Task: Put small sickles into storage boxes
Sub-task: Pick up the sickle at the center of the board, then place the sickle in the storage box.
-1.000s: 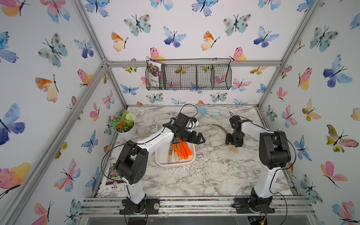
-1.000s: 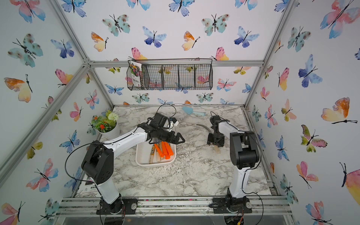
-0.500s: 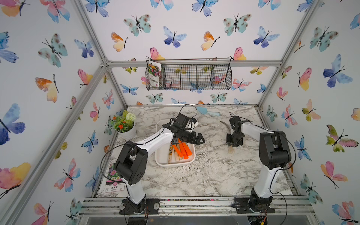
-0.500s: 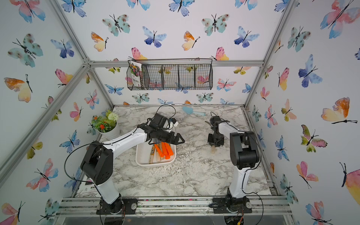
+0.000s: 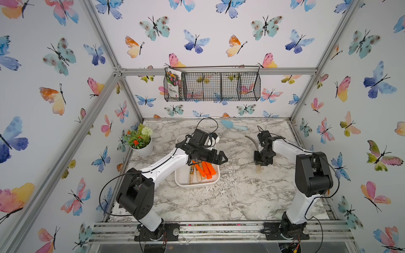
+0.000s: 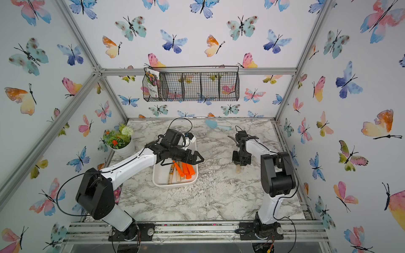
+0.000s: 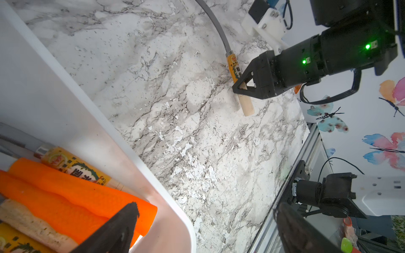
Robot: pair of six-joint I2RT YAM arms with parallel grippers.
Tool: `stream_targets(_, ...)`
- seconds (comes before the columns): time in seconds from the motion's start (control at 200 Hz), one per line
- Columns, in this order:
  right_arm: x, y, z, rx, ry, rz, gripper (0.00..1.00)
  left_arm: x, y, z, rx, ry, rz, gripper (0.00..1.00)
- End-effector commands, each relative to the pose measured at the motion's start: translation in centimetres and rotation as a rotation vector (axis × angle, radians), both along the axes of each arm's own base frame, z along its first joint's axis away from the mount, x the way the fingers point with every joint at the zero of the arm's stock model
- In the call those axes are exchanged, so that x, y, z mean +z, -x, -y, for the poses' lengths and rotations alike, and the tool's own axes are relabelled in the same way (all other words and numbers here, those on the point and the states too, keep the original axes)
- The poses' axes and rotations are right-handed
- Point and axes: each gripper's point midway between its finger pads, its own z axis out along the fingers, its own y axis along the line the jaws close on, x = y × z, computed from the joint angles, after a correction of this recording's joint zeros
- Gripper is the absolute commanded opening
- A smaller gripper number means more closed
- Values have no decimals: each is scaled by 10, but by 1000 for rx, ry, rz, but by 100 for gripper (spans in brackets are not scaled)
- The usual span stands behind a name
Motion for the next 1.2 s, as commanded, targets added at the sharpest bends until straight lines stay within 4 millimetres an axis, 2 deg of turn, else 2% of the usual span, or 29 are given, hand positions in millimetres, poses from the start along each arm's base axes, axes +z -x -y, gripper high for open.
stream_targets(0.0,13,9,-10,3,-13,5,10,9,3,-14,34,-24,40,98)
stream_targets(0.39,41,17,-64,82,-33,57,10,18,26,-41,87,-33,66,98)
stream_targets(0.911,80,26,-144,186,-89,126,10,16,64,-83,174,-48,78,98)
stream_targets(1.196,87,35,-193,269,-110,135,10,16,78,-104,220,-75,89,98)
